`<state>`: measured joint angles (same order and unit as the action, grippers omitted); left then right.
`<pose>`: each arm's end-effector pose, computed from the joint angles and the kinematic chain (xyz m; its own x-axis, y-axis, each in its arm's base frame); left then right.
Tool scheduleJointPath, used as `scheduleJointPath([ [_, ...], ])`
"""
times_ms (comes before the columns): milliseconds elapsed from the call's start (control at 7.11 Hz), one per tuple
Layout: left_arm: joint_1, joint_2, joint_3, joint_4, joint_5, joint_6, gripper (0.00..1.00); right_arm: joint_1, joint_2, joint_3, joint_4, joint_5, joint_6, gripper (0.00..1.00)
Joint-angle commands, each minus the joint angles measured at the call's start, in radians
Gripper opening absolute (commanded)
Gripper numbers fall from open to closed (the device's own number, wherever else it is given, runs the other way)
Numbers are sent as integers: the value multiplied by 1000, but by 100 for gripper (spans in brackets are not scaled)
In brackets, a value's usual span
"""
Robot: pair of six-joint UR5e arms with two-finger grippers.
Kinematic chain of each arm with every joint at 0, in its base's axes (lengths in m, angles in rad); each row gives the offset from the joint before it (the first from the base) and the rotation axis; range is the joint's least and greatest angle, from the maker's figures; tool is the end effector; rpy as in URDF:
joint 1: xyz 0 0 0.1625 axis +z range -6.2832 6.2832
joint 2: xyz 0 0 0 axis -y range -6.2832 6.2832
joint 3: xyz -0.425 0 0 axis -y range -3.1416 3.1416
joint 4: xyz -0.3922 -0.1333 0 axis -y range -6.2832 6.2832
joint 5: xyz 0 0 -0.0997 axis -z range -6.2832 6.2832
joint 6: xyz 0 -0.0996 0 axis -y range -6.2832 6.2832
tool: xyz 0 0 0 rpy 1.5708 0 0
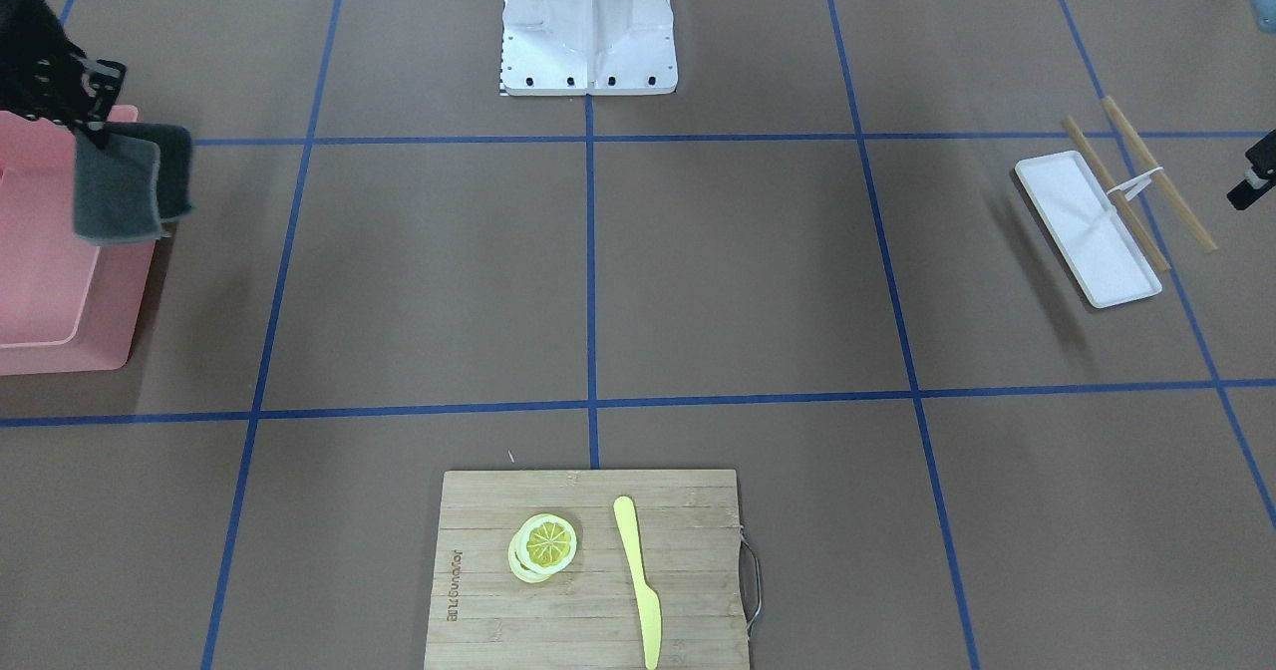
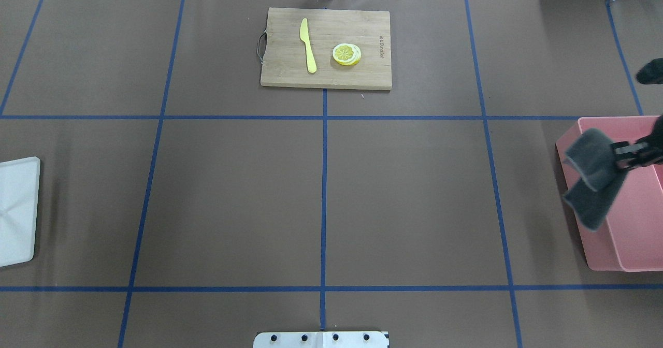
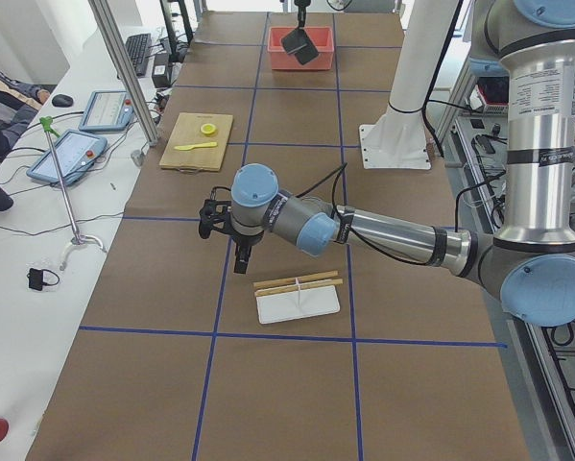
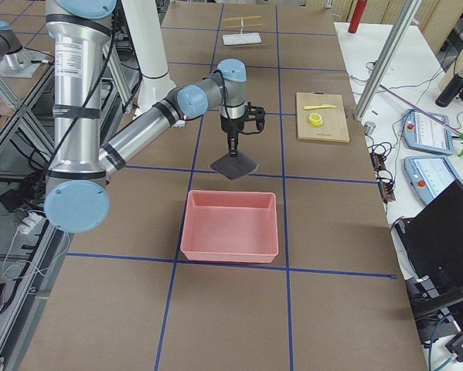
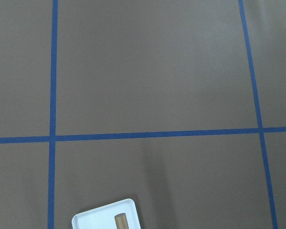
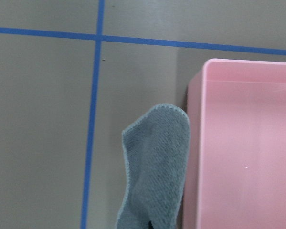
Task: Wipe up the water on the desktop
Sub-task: 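Carry the towel into the pink bin and open the right gripper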
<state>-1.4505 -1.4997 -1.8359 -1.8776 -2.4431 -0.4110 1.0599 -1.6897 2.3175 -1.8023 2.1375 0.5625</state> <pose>0.0001 -0.4763 0.5191 0.5869 0.0575 -0.8076 0.1409 0.9750 0.1718 -0.1217 -0.3805 0.3932 0.7774 -0.0727 0.6248 0.0431 0.9971 0.0624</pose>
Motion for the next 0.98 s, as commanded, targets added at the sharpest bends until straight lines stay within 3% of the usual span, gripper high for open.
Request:
scheduleJointPath([
  [0,-2,4,-2,0,-1,0,98,196,-113,-82,1,41,-343,0],
  [141,-2,22,-5,-2,-1,0,98,224,-111,-146,12,42,-395,0],
  [704,-2,55,-16,-6,-11,-14,98,238,-114,-219,12,48,-398,0],
  [844,-2,55,-20,-6,-11,-14,98,236,-108,-251,14,51,-395,19],
])
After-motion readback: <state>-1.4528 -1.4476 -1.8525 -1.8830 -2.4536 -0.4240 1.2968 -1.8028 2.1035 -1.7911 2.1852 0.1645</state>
